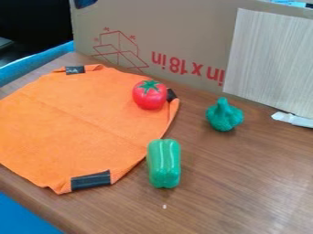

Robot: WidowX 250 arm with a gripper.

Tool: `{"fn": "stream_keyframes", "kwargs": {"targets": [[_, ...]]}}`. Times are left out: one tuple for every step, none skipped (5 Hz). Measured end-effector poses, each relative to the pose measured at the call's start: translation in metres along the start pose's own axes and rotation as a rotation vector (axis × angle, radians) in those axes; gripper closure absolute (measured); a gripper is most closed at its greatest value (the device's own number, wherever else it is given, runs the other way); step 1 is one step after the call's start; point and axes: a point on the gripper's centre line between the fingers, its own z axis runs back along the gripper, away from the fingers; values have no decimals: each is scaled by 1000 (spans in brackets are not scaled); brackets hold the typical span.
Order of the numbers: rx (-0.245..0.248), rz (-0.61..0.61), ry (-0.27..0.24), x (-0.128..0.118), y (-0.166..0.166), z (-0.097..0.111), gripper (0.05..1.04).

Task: Fold the cloth from bottom left to top right , over the tomato

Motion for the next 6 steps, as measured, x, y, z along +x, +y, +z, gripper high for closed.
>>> {"fn": "stream_keyframes", "kwargs": {"targets": [[-10,-2,32,1,0,-11,83],[-16,99,118,-7,37,-52,83],[2,129,117,-17,58,-82,83],[-47,238,97,-31,84,-102,83],[-105,293,42,-41,100,-116,83],[-118,372,-14,-48,115,-128,83]]}}
